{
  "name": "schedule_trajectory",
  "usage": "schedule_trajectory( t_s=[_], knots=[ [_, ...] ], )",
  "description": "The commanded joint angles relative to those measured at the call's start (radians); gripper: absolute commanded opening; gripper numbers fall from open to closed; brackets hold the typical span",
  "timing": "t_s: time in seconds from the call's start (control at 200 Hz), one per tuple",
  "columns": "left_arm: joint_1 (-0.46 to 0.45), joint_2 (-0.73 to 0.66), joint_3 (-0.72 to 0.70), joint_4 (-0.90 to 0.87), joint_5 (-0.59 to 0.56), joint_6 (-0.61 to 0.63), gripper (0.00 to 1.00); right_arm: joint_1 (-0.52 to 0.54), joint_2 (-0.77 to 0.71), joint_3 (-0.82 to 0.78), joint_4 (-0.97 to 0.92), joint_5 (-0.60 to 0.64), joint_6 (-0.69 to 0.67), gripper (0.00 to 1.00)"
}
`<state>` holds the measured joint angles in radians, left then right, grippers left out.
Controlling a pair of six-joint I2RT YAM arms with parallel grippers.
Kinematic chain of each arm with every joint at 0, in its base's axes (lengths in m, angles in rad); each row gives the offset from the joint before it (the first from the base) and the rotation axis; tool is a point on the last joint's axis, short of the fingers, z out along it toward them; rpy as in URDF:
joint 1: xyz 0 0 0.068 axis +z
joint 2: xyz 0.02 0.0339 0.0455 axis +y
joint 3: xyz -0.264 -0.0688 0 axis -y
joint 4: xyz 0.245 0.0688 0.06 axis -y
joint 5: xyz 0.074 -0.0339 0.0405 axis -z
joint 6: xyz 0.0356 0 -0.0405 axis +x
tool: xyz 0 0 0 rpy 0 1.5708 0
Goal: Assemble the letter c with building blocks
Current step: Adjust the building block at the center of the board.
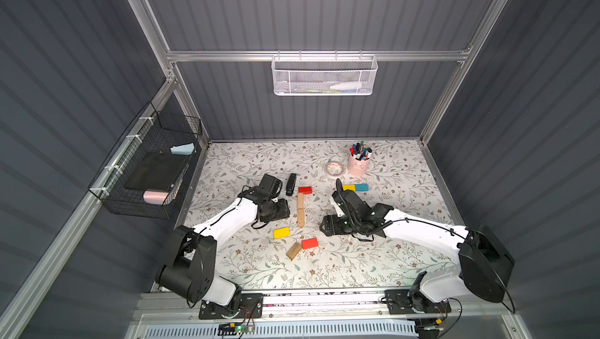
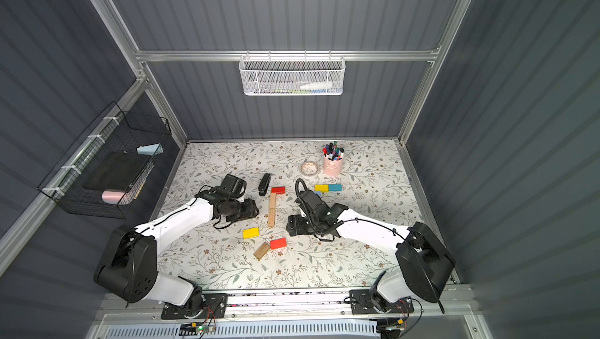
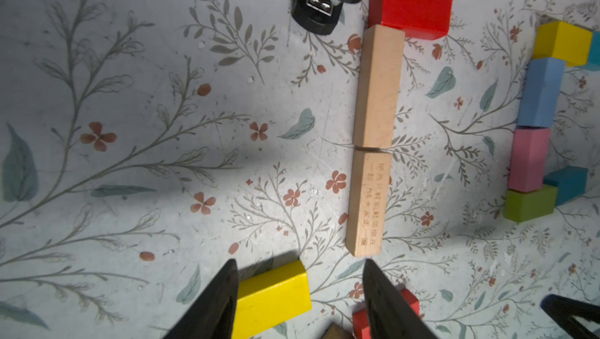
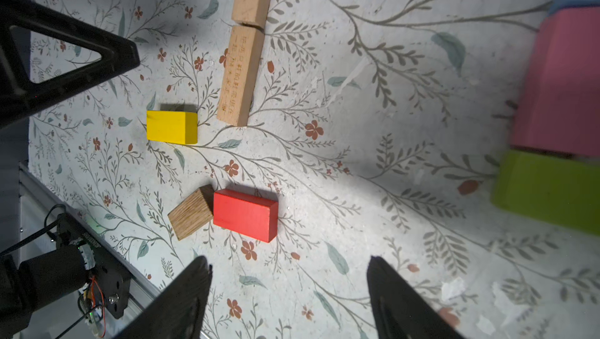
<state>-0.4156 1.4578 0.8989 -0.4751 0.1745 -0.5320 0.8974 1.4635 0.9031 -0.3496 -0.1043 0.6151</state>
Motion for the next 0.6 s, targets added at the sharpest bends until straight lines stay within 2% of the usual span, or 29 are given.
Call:
schedule_trajectory(
  t_s=[0.0, 0.175, 0.43, 0.595],
  knots=[
    [0.039, -0.054, -0.042, 0.032, 0.082, 0.046, 0.59, 0.064, 0.042, 0.058, -0.077, 0.126, 0.124, 0.8],
    [0.085, -0.083, -0.047, 0.038, 0.174, 0.052, 0.6, 0.155, 0.138, 0.136, -0.138, 0.179, 0.199, 0.83],
    [0.137, -0.098, 0.012, -0.043, 0.201, 0.123, 0.6, 0.226, 0.254, 0.213, -0.172, 0.177, 0.236, 0.82],
    [0.144, -0.114, 0.01, -0.045, 0.209, 0.132, 0.61, 0.244, 0.304, 0.25, -0.195, 0.178, 0.245, 0.87]
  ],
)
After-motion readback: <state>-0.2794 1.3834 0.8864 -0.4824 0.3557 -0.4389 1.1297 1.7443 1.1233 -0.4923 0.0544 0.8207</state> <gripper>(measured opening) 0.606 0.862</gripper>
